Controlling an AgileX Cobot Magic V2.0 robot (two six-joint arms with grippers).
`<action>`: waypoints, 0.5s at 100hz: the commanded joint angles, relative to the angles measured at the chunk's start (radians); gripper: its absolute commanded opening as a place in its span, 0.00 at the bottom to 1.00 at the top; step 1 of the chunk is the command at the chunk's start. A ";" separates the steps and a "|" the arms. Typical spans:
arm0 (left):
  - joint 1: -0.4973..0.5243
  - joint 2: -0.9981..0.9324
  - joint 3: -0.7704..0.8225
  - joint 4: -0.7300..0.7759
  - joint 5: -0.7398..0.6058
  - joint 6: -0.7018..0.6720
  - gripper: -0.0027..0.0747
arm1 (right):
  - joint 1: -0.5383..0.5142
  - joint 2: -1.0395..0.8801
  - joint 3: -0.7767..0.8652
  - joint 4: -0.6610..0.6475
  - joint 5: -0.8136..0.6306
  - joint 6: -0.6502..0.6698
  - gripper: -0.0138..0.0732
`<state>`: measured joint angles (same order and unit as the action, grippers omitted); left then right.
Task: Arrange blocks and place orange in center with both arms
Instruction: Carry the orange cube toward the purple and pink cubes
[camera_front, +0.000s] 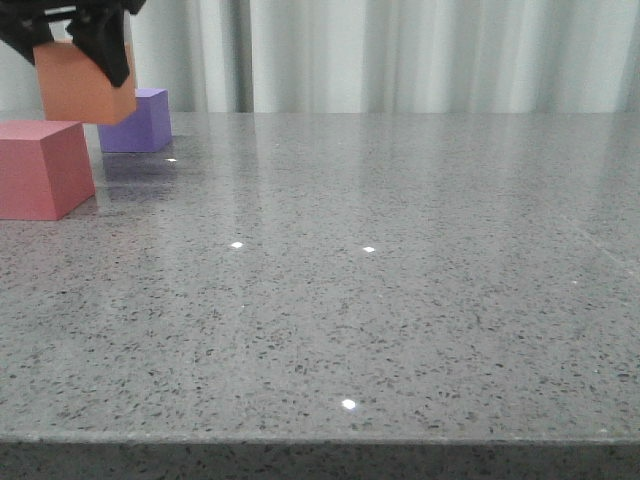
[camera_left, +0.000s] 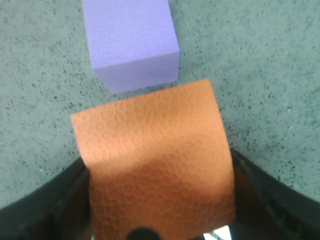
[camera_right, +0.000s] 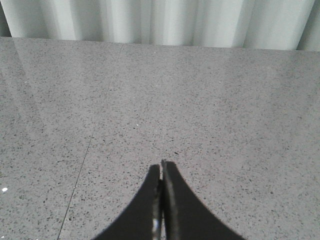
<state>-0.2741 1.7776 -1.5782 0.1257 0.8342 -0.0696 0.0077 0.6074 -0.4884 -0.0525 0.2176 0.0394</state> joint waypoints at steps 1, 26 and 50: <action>0.003 -0.055 0.007 -0.005 -0.094 -0.001 0.42 | -0.006 -0.003 -0.026 -0.009 -0.079 -0.009 0.06; 0.004 -0.025 0.041 -0.005 -0.146 -0.001 0.42 | -0.006 -0.003 -0.026 -0.009 -0.078 -0.009 0.06; 0.004 0.018 0.041 -0.005 -0.154 -0.001 0.43 | -0.006 -0.003 -0.026 -0.009 -0.077 -0.009 0.06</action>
<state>-0.2727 1.8347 -1.5137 0.1257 0.7358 -0.0682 0.0077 0.6074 -0.4884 -0.0525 0.2176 0.0394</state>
